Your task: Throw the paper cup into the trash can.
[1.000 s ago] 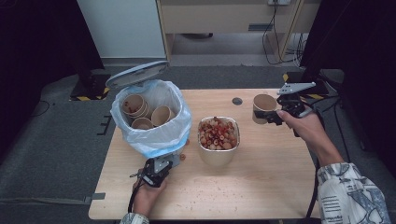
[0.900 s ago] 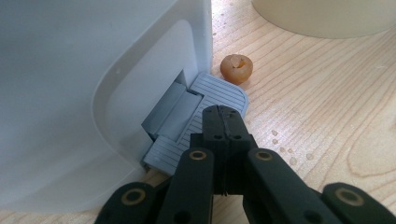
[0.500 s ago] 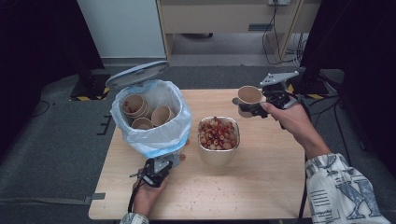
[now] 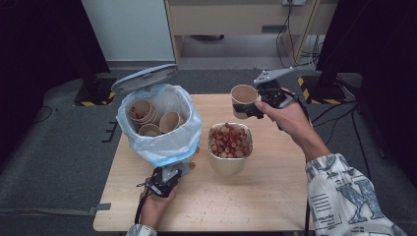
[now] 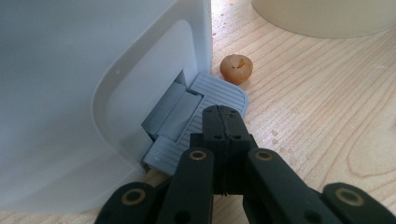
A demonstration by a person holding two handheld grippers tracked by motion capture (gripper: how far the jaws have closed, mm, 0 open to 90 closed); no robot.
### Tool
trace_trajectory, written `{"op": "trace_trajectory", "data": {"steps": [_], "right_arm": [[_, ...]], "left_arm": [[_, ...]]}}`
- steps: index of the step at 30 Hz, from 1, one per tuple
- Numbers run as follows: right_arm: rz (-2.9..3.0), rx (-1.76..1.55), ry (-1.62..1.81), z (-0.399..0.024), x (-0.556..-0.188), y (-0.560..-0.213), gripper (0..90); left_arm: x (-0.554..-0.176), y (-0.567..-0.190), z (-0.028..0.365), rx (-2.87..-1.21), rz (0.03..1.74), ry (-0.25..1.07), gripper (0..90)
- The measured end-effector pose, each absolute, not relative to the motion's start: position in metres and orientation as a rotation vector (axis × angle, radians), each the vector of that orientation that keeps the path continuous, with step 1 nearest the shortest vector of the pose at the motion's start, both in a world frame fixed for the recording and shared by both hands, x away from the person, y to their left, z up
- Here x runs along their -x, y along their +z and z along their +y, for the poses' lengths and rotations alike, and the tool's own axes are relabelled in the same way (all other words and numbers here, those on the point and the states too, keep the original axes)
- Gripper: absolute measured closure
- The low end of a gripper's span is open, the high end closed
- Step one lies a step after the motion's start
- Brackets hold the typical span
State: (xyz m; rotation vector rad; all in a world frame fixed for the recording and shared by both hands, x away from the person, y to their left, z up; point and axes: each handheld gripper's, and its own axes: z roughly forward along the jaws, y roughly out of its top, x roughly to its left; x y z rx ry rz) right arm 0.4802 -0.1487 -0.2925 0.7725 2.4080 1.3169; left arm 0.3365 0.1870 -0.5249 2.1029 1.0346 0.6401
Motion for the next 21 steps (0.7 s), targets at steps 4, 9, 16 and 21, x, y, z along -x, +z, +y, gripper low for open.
{"op": "trace_trajectory", "data": {"steps": [4, 9, 16, 21], "right_arm": [[2.412, -0.761, 1.335, -0.137, -0.48, -0.286, 27.4], [2.418, -0.748, 1.351, -0.123, -0.48, -0.279, 27.1], [2.434, -0.717, 1.363, -0.105, -0.479, -0.271, 27.0], [2.444, -0.691, 1.379, -0.087, -0.478, -0.262, 27.0]], "left_arm": [[-0.336, -0.525, 0.187, -2.102, 1.036, 0.64, 89.9], [-0.336, -0.525, 0.187, -2.104, 1.036, 0.639, 89.9], [-0.336, -0.525, 0.187, -2.103, 1.037, 0.637, 89.9], [-0.336, -0.525, 0.187, -2.102, 1.035, 0.64, 89.9]]}}
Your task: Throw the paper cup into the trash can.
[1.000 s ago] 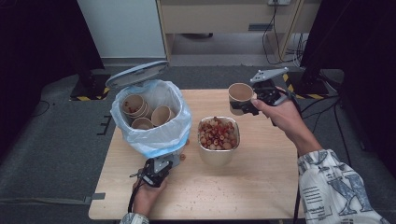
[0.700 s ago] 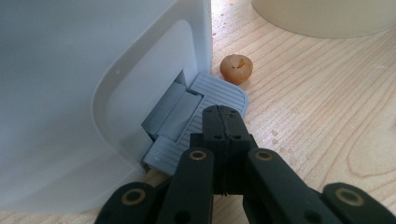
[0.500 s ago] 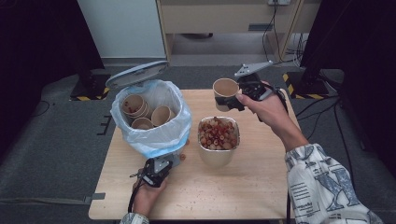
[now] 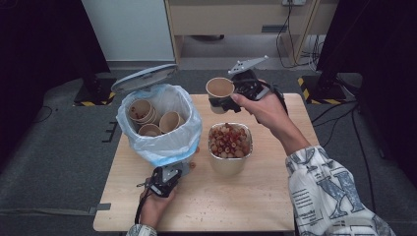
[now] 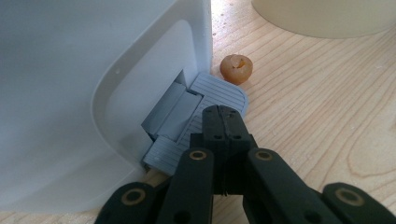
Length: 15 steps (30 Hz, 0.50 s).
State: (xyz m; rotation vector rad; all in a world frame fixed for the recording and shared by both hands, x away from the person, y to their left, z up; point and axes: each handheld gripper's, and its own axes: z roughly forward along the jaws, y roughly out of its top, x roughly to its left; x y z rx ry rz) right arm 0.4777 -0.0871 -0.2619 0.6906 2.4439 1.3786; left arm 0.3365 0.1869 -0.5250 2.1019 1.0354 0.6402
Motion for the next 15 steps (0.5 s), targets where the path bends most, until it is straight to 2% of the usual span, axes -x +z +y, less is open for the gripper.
{"op": "trace_trajectory", "data": {"steps": [15], "right_arm": [[2.473, -0.619, 1.423, -0.041, -0.474, -0.252, 27.0]], "left_arm": [[-0.337, -0.525, 0.187, -2.101, 1.035, 0.638, 89.9]]}}
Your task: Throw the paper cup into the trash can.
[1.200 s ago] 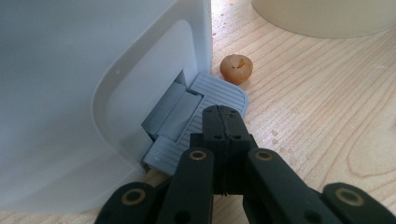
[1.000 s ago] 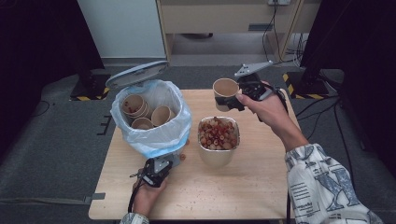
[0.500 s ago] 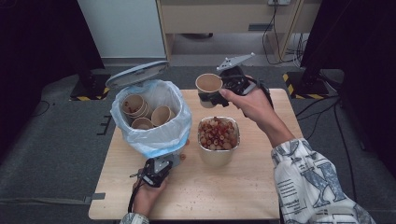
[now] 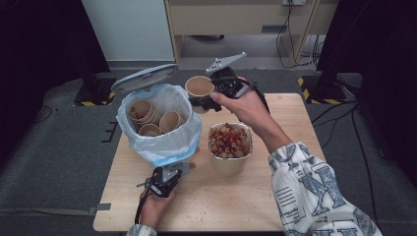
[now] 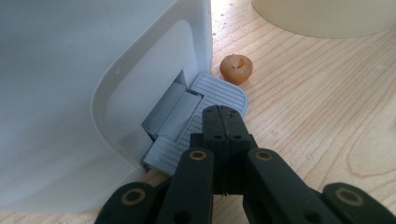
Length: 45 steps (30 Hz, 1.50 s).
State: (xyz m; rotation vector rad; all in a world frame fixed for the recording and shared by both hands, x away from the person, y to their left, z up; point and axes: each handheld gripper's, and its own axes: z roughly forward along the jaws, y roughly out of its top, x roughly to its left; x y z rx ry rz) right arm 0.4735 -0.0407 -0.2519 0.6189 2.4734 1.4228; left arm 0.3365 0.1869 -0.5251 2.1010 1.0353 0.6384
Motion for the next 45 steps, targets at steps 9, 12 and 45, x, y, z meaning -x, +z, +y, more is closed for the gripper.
{"op": "trace_trajectory", "data": {"steps": [9, 12, 45], "right_arm": [[2.482, -0.585, 1.449, -0.016, -0.471, -0.253, 26.9], [2.487, -0.576, 1.451, -0.011, -0.471, -0.252, 26.9], [2.535, -0.515, 1.466, 0.057, -0.474, -0.288, 25.5]], "left_arm": [[-0.336, -0.525, 0.187, -2.101, 1.036, 0.64, 89.9], [-0.336, -0.525, 0.187, -2.1, 1.036, 0.639, 89.9], [-0.336, -0.525, 0.187, -2.098, 1.038, 0.638, 89.9]]}}
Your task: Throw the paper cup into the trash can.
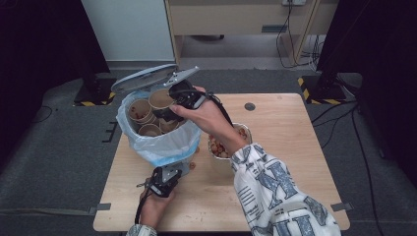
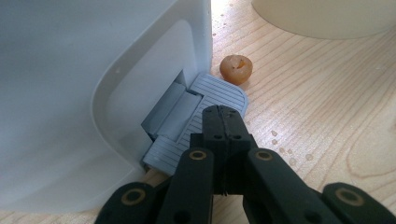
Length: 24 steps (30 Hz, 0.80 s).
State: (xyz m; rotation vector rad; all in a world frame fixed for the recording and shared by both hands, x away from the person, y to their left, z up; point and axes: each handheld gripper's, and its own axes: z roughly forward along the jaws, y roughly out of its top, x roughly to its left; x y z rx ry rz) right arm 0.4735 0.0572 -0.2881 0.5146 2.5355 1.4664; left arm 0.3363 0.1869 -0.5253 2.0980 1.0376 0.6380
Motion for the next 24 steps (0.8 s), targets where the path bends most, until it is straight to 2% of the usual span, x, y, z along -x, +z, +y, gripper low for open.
{"op": "trace_trajectory", "data": {"steps": [7, 10, 16, 24], "right_arm": [[2.55, -0.516, 1.457, 0.064, -0.476, -0.296, 24.5], [2.551, -0.512, 1.415, 0.068, -0.476, -0.302, 18.3], [2.557, -0.511, 1.418, 0.067, -0.475, -0.304, 13.7], [2.54, -0.526, 1.426, 0.059, -0.476, -0.301, 13.5]], "left_arm": [[-0.336, -0.525, 0.186, -2.099, 1.034, 0.636, 89.9], [-0.336, -0.525, 0.186, -2.098, 1.034, 0.633, 89.9], [-0.336, -0.525, 0.186, -2.098, 1.033, 0.633, 89.9], [-0.336, -0.525, 0.186, -2.098, 1.033, 0.632, 89.9]]}}
